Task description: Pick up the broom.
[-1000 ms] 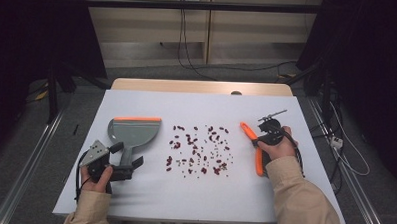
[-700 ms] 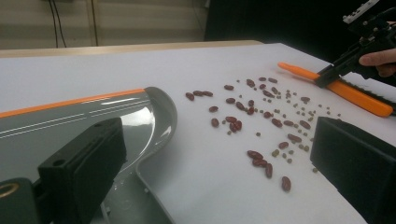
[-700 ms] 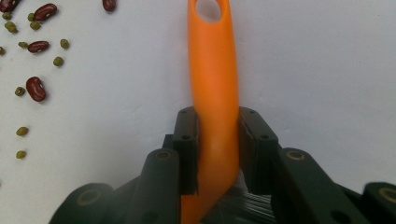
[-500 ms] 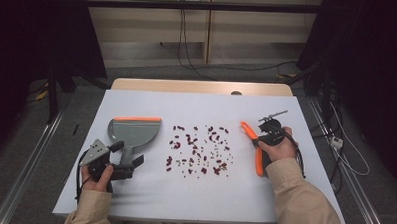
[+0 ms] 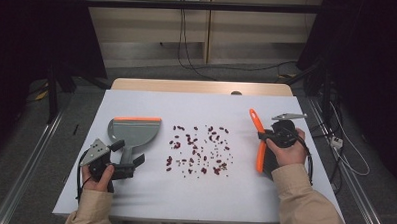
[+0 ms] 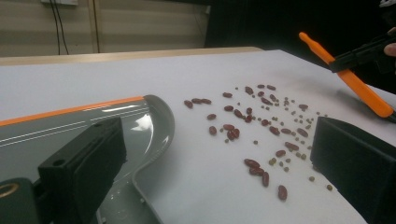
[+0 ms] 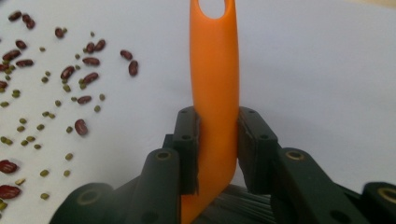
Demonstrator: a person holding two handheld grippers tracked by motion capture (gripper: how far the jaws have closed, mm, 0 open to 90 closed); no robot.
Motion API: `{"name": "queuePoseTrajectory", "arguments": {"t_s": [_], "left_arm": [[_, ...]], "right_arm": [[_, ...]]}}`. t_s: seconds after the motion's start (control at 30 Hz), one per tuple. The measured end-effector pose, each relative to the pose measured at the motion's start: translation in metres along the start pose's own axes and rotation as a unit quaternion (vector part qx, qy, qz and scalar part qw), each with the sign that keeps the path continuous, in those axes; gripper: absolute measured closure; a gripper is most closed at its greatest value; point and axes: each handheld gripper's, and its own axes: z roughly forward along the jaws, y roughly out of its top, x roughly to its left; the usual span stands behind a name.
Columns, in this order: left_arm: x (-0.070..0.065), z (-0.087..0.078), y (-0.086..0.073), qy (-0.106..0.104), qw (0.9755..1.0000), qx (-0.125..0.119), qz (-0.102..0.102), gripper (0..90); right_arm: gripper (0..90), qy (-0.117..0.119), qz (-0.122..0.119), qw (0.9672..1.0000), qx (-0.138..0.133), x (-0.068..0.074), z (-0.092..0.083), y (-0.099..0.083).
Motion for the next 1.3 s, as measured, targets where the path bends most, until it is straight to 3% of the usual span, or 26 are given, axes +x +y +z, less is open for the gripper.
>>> {"name": "queuePoseTrajectory", "arguments": {"t_s": [0.17,0.2,0.23,0.27,0.37,0.43,0.73,0.97,1.3], "left_arm": [[-0.002,0.002,0.001,-0.003,1.0,0.0,0.001,3.3],[-0.003,0.002,0.002,-0.004,1.0,0.0,0.002,3.3],[-0.004,0.002,0.003,-0.005,1.0,-0.003,0.001,3.3],[-0.005,0.001,0.003,-0.005,1.0,-0.004,0.002,3.3],[-0.008,0.001,0.006,-0.008,0.9999,-0.009,0.004,3.3],[-0.009,0.002,0.007,-0.01,0.9999,-0.008,0.007,3.2],[-0.02,0.011,0.02,-0.025,0.9995,-0.007,0.02,3.8],[-0.033,0.022,0.032,-0.056,0.9981,-0.004,0.023,3.7],[-0.055,0.048,0.045,-0.087,0.9954,0.004,0.04,3.5]], "right_arm": [[71.7,0.009,0.013,0.9975,-0.068,-0.003,-0.023,-0.003],[71.7,0.009,0.013,0.9975,-0.068,-0.003,-0.023,-0.003],[71.7,0.011,0.012,0.9957,-0.092,-0.003,-0.032,-0.003],[71.7,0.011,0.012,0.9957,-0.092,-0.003,-0.032,-0.003],[71.7,0.015,0.011,0.9914,-0.13,0.001,-0.046,-0.006],[71.8,0.022,0.01,0.9898,-0.14,0.002,-0.05,-0.008],[71.7,0.04,0.0,0.9834,-0.177,0.01,-0.065,-0.002],[71.7,0.05,-0.017,0.9787,-0.198,0.023,-0.067,0.015],[71.7,0.069,-0.028,0.9754,-0.208,0.043,-0.061,0.037]]}}
